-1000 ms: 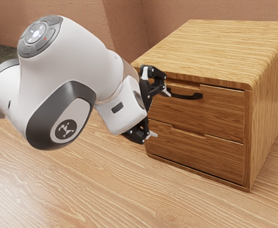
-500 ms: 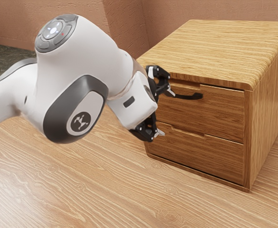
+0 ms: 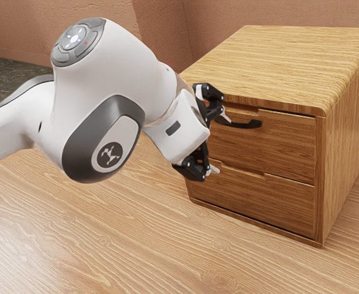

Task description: Pull the drawer handle with one arm to open the drawer

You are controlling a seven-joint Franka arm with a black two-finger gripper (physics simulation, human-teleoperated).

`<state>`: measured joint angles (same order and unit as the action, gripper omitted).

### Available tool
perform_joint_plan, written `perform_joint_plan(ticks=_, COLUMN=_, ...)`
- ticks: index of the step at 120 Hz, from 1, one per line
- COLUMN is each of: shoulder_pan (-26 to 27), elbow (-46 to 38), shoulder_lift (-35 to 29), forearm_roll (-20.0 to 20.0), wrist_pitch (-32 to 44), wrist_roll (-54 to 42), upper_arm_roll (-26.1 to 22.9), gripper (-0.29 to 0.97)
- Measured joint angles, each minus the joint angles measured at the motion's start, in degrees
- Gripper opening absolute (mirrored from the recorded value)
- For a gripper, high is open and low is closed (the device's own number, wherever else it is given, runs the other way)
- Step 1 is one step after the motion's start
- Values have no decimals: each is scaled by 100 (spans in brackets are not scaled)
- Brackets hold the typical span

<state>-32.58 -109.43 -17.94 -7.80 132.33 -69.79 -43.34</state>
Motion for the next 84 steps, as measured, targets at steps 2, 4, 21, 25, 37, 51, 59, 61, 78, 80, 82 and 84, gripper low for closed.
perform_joint_plan(ticks=2, shoulder_pan=0, elbow=0, shoulder_lift=1, forearm_roll=0, wrist_pitch=1, wrist_roll=6, upper_arm_roll=0, gripper=68)
perform_joint_plan(ticks=4, shoulder_pan=0, elbow=-1, shoulder_lift=1, forearm_roll=0, wrist_pitch=2, wrist_roll=11, upper_arm_roll=3, gripper=68)
perform_joint_plan(ticks=21, shoulder_pan=-1, elbow=-17, shoulder_lift=-4, forearm_roll=4, wrist_pitch=-1, wrist_roll=62, upper_arm_roll=5, gripper=68)
perform_joint_plan(ticks=25, shoulder_pan=-1, elbow=-17, shoulder_lift=-5, forearm_roll=7, wrist_pitch=-3, wrist_roll=73, upper_arm_roll=8, gripper=68)
perform_joint_plan(ticks=37, shoulder_pan=-76, elbow=3, shoulder_lift=0, forearm_roll=10, wrist_pitch=2, wrist_roll=103, upper_arm_roll=13, gripper=68)
perform_joint_plan(ticks=51, shoulder_pan=-151, elbow=113, shoulder_lift=136, forearm_roll=17, wrist_pitch=28, wrist_roll=134, upper_arm_roll=-31, gripper=68)
perform_joint_plan(ticks=59, shoulder_pan=-236, elbow=175, shoulder_lift=224, forearm_roll=25, wrist_pitch=45, wrist_roll=152, upper_arm_roll=-134, gripper=68)
perform_joint_plan(ticks=61, shoulder_pan=-252, elbow=181, shoulder_lift=238, forearm_roll=27, wrist_pitch=49, wrist_roll=157, upper_arm_roll=-161, gripper=68)
perform_joint_plan(ticks=78, shoulder_pan=-291, elbow=167, shoulder_lift=384, forearm_roll=72, wrist_pitch=69, wrist_roll=200, upper_arm_roll=-237, gripper=68)
perform_joint_plan(ticks=80, shoulder_pan=-291, elbow=164, shoulder_lift=394, forearm_roll=81, wrist_pitch=71, wrist_roll=207, upper_arm_roll=-239, gripper=68)
perform_joint_plan(ticks=82, shoulder_pan=-291, elbow=162, shoulder_lift=402, forearm_roll=90, wrist_pitch=72, wrist_roll=214, upper_arm_roll=-243, gripper=68)
perform_joint_plan(ticks=84, shoulder_pan=-291, elbow=160, shoulder_lift=408, forearm_roll=97, wrist_pitch=74, wrist_roll=220, upper_arm_roll=-246, gripper=68)
